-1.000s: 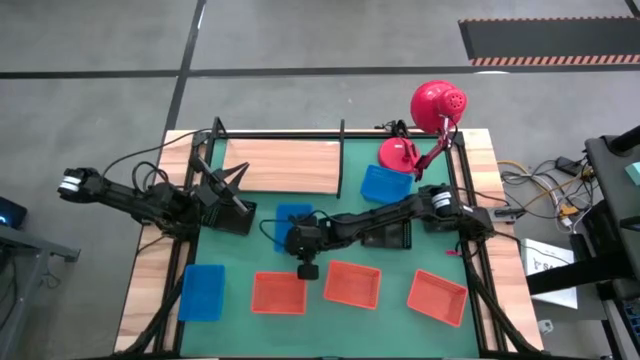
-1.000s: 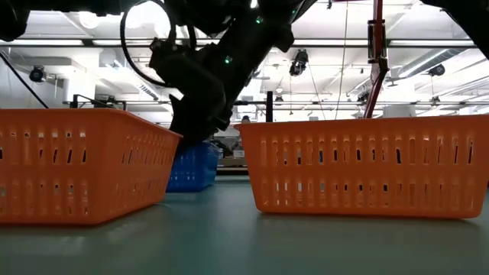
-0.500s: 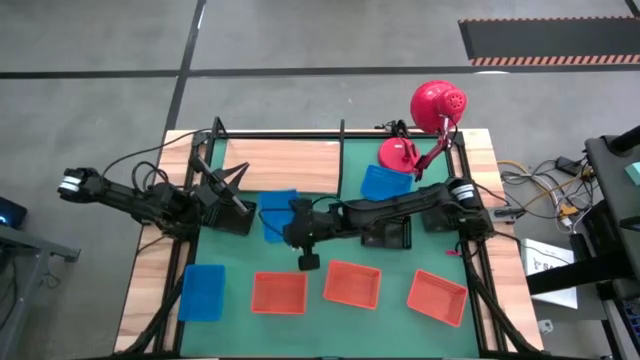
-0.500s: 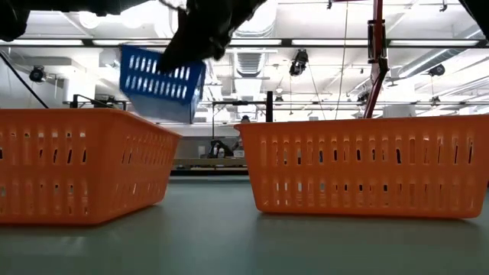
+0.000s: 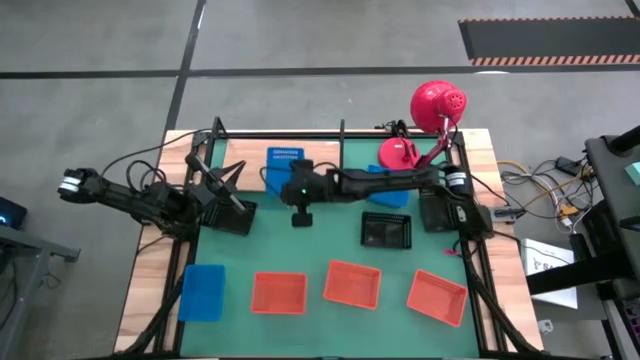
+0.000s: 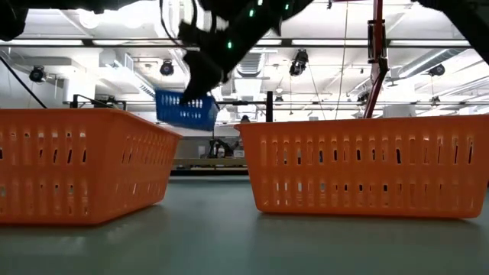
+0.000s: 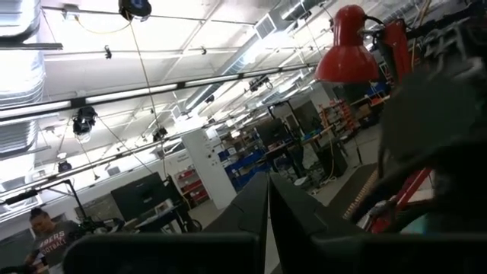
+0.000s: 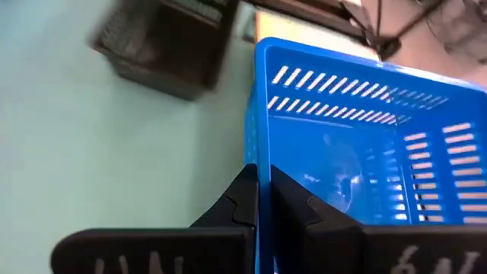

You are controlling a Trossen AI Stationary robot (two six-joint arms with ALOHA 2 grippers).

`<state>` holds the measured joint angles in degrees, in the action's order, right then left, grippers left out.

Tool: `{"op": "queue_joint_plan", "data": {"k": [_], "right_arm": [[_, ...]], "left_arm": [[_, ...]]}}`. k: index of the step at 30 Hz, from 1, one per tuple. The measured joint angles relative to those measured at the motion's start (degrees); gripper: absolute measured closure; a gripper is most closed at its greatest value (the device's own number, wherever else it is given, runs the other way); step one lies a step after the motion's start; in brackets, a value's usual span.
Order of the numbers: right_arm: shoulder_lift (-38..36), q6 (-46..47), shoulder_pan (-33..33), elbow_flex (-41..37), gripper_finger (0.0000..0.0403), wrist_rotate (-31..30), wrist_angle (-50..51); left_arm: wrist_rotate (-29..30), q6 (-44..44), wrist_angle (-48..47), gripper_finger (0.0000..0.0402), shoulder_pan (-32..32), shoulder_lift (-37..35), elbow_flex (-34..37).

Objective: Stack baskets on shelf by color
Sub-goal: Put the middle blue bin on the shelf

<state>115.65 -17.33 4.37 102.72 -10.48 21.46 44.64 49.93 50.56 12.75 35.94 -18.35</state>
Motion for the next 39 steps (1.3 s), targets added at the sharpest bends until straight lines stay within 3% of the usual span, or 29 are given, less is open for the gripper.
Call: {"op": "queue_joint_plan", "data": {"k": [11, 21, 28, 32, 39], "right_arm": [[3.4, -1.4, 3.9, 0.0, 0.0384, 0.3, -0.9], [3.7, -0.5, 5.1, -0.1, 0.0298, -0.1, -0.2], [-2.6, 2.1, 3.3, -0.1, 0.0254, 0.0, 7.9], [-7.3, 5.8, 0.7, -0.6, 0.0253, -0.2, 14.2], [-14.1, 8.7, -8.1, -7.5, 0.0288, -3.3, 15.0]], "left_arm": [[0.2, 0.3, 0.0, 0.0402, 0.0, 0.0, 0.0], [0.3, 0.4, 0.0, 0.0402, 0.0, -0.1, -0.1], [0.2, 0.0, 0.0, 0.0402, 0.0, 0.5, -0.1], [0.2, -0.1, 0.0, 0.0402, 0.0, 1.9, -0.1], [0.2, -3.2, -0.1, 0.0402, 0.0, 7.2, -1.6]]}}
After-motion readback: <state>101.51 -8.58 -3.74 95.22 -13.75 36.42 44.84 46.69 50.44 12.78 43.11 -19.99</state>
